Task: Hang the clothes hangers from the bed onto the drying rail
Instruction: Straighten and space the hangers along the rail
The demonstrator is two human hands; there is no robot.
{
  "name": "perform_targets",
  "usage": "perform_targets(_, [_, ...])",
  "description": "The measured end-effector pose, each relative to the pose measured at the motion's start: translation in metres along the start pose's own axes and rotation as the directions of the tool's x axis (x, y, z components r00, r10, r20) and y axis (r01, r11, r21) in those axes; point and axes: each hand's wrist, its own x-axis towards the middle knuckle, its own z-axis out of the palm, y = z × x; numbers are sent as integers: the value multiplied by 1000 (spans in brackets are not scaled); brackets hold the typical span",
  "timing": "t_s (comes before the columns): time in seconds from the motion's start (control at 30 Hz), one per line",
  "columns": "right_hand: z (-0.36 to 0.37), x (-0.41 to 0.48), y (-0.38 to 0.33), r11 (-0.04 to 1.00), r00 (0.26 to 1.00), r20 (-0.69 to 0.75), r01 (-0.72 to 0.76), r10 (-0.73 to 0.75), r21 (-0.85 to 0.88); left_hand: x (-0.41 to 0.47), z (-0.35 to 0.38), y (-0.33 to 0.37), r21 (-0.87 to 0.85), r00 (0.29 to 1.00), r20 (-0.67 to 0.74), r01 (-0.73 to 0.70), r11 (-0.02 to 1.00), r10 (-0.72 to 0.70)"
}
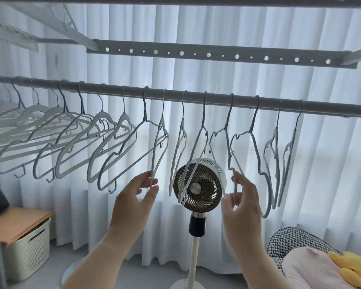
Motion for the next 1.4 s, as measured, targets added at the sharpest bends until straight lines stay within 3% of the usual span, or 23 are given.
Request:
perform_targets(0.6, [-7,-5,-10,999,1000,-3,30,-30,-17,-7,-8,6,-10,999,-12,43,999,-43])
perform_targets(0.87, [-3,-12,-35,971,958,-159,240,-239,-15,-15,-38,10,93,990,-107,-85,992,94])
perform_targets(1.07, [38,-20,-67,947,946,-72,320,-317,37,-1,-85,-5,147,955,-268,-95,985,132])
perform_targets(1.23, [91,-31,-84,946,945,-36,325,-325,-5,19,-116,-27,131,976,-204,-47,990,73])
perform_targets(1.4, [126,-31,-88,902,927,-76,335,-367,-271,36,-133,-46,45,997,-73,-6,999,10])
